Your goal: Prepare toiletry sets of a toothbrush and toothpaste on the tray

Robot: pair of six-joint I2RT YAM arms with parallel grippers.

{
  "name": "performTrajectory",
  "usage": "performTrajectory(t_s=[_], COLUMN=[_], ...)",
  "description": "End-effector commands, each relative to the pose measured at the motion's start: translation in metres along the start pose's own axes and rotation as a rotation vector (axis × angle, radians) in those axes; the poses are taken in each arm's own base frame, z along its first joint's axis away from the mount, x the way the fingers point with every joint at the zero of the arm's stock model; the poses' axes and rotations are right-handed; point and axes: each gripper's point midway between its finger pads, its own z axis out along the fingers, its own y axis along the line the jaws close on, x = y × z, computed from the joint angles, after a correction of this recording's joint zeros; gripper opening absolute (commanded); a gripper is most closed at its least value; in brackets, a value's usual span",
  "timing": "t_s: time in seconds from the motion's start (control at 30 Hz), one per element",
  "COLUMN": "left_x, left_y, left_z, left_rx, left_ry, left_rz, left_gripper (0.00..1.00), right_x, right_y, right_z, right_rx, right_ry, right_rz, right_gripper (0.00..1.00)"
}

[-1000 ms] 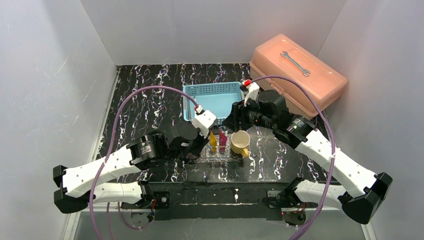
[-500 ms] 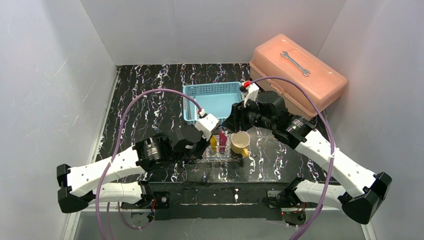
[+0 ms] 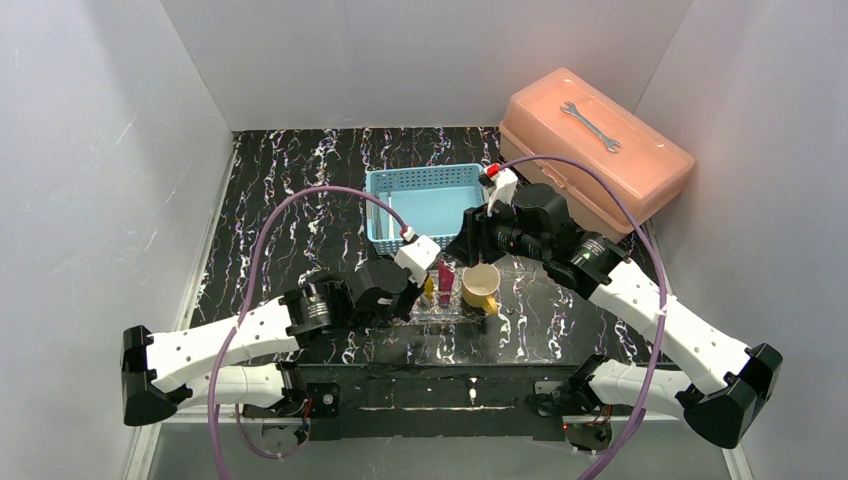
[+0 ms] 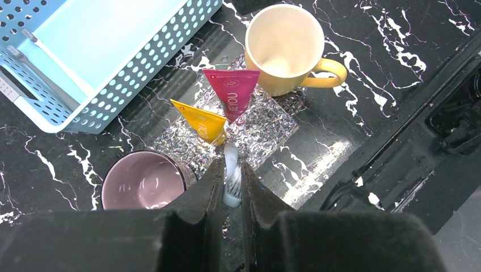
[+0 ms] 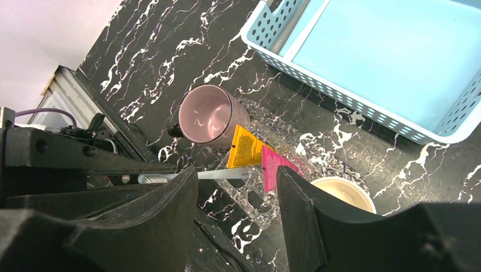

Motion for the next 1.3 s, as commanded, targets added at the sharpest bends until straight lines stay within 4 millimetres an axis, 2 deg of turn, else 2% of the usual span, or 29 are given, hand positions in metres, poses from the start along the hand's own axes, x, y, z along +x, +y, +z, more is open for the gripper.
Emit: performTrajectory(t_s=[0.0, 0.43, 1.27], left_x=[-0.01, 0.003, 0.026], left_y=[0.002, -0.001, -0.002], left_z=[0.004, 0.021, 0.038], left_rx=[-0.025, -0.036, -0.039], left_ry=[-0.051, -0.056, -0.047], left_rz=[-0.007, -0.02, 0.009], left_gripper=[0.0, 0.0, 0.0], right_x=[-0.014, -0.012, -0.01], right_y=[0.0, 0.0, 0.001], right_z=[-0.001, -0.001, -0.004], right_rx=[-0.004, -0.006, -0.009], right_ry=[-0.058, -0.056, -0.06], right_rz=[-0.01, -0.009, -0.016], right_gripper=[0.61, 0.61, 0.63])
